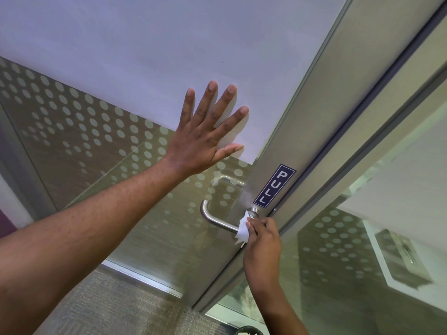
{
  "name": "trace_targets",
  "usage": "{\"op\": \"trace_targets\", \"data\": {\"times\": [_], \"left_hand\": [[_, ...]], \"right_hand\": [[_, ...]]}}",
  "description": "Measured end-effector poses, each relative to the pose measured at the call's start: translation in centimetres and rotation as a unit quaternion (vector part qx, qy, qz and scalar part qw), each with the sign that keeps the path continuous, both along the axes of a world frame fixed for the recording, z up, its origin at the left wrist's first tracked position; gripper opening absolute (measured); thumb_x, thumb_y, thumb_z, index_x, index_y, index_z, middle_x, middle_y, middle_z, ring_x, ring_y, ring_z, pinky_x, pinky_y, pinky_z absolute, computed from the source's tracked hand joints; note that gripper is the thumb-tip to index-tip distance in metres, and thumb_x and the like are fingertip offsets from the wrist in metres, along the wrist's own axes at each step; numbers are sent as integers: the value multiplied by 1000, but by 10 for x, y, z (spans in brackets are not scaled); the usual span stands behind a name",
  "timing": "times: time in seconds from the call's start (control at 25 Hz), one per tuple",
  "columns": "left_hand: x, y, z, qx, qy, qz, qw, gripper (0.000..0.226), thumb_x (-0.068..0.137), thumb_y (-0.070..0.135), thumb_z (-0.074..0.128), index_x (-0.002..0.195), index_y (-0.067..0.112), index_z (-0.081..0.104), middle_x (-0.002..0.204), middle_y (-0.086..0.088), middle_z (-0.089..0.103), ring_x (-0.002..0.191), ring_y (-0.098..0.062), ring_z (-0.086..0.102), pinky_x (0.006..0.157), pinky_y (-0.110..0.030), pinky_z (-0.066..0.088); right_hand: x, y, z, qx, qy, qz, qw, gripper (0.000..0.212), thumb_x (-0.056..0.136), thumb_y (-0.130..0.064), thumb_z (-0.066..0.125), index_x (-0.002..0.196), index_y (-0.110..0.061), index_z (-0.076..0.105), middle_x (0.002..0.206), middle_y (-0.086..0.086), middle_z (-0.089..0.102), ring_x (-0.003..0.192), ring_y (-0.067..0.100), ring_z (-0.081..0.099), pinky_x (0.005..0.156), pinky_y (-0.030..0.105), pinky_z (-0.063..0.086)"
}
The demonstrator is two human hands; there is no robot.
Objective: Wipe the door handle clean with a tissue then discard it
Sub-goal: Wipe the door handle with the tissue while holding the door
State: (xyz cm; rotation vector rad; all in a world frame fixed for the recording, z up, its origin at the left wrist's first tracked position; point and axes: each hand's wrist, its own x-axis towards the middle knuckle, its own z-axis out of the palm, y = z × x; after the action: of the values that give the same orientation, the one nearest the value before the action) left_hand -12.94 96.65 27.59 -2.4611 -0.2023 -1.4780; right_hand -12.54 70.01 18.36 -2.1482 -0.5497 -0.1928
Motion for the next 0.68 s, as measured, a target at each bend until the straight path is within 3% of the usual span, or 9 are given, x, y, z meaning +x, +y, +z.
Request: {"op": "trace_targets", "data": {"times": [0.08, 0.2, 0.32, 0.4, 0.48, 0.56, 0.68], "left_hand": [[1, 0, -2, 0, -2, -4, 1000, 85, 108, 76, 37, 170, 35, -5, 176, 3, -32, 163, -27, -31, 132, -56, -17], [3, -1, -2, 1, -4, -2, 1000, 86, 107, 76, 37, 170, 35, -5, 176, 3, -32, 163, -26, -31, 132, -56, -17], [2, 0, -1, 2, -4, 2, 1000, 86, 107, 76, 36, 170, 36, -6, 176, 3, -33, 163, -27, -31, 132, -57, -17], [1, 0, 0, -1, -4, -1, 1000, 85, 107, 77, 37, 170, 36, -5, 176, 4, -33, 163, -26, -31, 132, -57, -16], [1, 0, -1, -1, -4, -4, 1000, 85, 107, 76, 37, 170, 36, -6, 176, 4, -33, 163, -26, -31, 132, -57, -16], [1, 0, -2, -2, -3, -2, 1000, 85, 107, 77, 37, 169, 36, -6, 176, 4, -34, 163, -26, -31, 132, -57, -16], [2, -1, 0, -2, 0, -1, 1000, 86, 107, 77, 36, 169, 37, -8, 175, 4, -35, 163, -26, -32, 132, -57, -16]], "right_hand": [[3, 0, 2, 5, 2, -15, 1000, 16, 101, -4, 62, 100, -1, 78, 86, -10, 54, 80, -4, 59, 71, 0, 37], [-1, -7, -7, 50, -1, -39, 998, 15, 98, -10, 68, 102, -13, 83, 87, -9, 62, 84, -4, 63, 73, 1, 40], [-1, -5, -14, 187, 112, -68, 974, 17, 93, -12, 75, 91, -28, 81, 90, -10, 75, 80, -6, 70, 70, 2, 46], [2, 2, -13, 310, 215, -99, 921, 17, 94, -7, 74, 89, -23, 79, 89, -5, 80, 72, -5, 74, 68, 8, 53], [-1, 6, -11, 424, 328, -107, 837, 11, 99, -3, 67, 97, -10, 75, 95, 7, 78, 72, 3, 77, 65, 17, 61], [-7, 5, -11, 489, 421, -77, 760, 15, 104, -2, 56, 111, 0, 69, 105, 18, 76, 83, 17, 78, 67, 23, 65], [-17, -2, -15, 531, 498, -18, 685, 25, 107, 1, 45, 123, 4, 64, 120, 23, 74, 89, 22, 80, 73, 29, 67]]}}
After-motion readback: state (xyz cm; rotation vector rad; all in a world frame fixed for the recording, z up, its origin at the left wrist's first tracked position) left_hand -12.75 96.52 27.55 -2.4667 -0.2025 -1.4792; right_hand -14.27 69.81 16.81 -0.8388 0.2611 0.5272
